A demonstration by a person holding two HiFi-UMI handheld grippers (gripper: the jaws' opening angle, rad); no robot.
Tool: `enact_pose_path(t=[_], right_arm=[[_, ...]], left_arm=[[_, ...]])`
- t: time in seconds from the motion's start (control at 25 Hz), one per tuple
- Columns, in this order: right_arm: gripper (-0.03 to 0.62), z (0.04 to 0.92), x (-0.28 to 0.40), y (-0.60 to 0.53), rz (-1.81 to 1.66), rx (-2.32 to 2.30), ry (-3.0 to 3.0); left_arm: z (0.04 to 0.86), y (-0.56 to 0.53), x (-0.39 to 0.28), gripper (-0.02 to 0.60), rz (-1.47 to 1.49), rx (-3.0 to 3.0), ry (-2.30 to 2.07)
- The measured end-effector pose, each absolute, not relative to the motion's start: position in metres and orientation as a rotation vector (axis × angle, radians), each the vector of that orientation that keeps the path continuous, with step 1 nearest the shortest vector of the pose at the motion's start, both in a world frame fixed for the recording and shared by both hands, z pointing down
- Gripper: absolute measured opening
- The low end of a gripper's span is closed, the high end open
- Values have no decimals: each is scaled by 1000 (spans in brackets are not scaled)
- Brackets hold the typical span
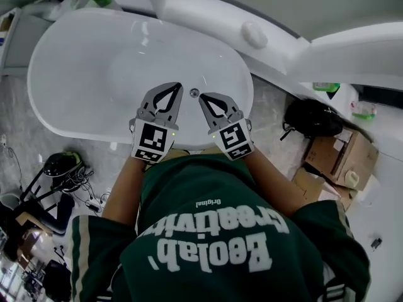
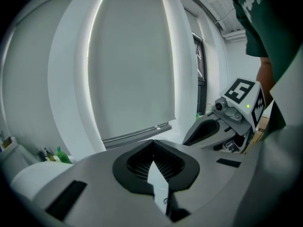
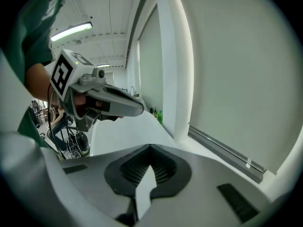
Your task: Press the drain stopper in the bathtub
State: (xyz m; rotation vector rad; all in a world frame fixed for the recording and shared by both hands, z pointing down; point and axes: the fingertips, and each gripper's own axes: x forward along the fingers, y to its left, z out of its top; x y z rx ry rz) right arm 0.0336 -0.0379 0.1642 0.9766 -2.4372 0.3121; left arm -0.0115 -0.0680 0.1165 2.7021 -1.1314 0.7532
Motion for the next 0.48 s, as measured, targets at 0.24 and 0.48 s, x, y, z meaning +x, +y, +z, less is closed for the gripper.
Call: enact_pose_path(t=[0.24, 0.48], right_arm=[[9, 99, 46, -32, 211, 1046, -2533], [9, 47, 62, -20, 93, 1083, -2642]], left_arm=[[80, -48, 0, 6, 721, 2778, -1113], [45, -38, 12, 7, 638, 2833, -1117]])
